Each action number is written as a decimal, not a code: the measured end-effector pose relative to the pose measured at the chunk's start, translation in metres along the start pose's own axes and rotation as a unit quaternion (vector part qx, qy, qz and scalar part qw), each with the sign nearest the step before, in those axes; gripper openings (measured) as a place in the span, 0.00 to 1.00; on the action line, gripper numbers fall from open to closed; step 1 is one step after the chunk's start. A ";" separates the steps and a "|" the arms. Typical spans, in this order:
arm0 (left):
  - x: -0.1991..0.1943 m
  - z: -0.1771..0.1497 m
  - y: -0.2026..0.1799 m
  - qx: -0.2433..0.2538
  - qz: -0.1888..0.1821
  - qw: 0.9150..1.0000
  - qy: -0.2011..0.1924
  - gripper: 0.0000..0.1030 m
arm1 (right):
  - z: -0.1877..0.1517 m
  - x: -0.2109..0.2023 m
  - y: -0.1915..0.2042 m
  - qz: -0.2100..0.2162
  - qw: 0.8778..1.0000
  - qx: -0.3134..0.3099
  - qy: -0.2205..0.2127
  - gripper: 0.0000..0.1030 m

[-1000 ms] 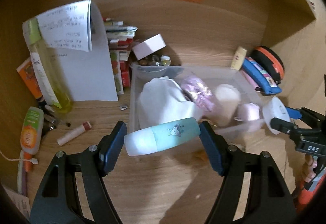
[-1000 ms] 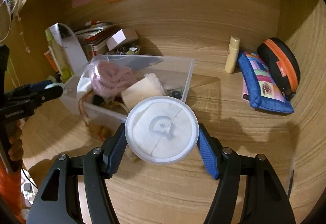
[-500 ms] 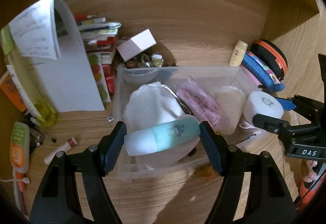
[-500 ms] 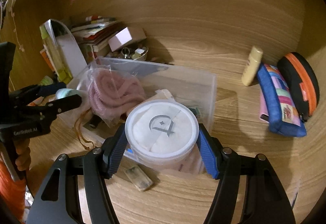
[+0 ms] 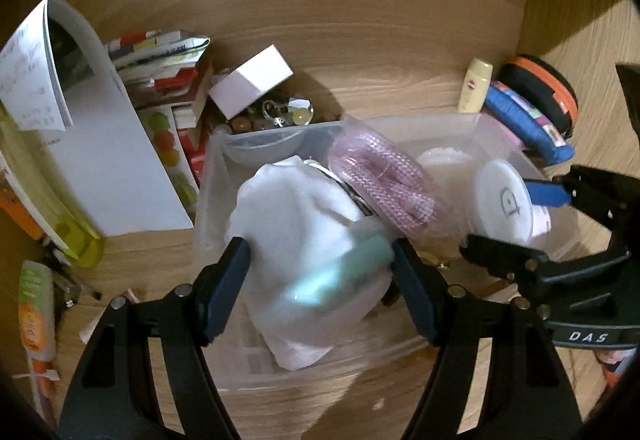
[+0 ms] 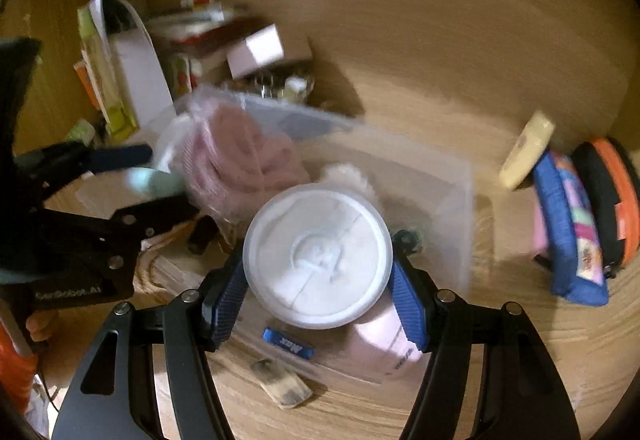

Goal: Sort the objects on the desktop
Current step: 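Lower the light blue tube and white container into the clear box and release both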

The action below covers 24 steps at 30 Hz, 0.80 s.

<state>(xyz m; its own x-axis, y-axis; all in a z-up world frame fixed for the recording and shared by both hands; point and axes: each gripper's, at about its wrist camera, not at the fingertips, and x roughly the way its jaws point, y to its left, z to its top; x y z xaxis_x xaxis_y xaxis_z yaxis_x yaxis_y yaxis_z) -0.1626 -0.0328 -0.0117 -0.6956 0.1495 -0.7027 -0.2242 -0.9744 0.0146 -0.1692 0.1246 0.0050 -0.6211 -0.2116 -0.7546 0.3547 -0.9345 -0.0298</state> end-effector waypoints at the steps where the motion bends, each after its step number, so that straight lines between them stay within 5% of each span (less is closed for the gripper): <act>1: 0.000 -0.001 -0.001 0.004 0.003 1.000 -0.002 0.70 | 0.000 0.001 0.000 0.001 1.000 0.001 -0.003 0.61; 15: -0.008 0.000 0.002 0.004 0.000 1.000 -0.009 0.70 | -0.004 0.000 0.003 -0.011 1.000 0.003 0.000 0.61; 24: -0.046 0.003 -0.008 0.024 0.011 0.998 -0.050 0.70 | -0.013 -0.043 0.012 -0.033 0.998 -0.018 -0.047 0.68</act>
<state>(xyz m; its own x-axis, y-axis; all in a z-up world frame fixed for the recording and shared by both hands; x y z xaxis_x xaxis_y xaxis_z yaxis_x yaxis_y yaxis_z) -0.1311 -0.0311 0.0224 -0.7650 0.1472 -0.6270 -0.2397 -0.9687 0.0651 -0.1291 0.1267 0.0284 -0.7059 -0.1769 -0.6858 0.3339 -0.9371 -0.1019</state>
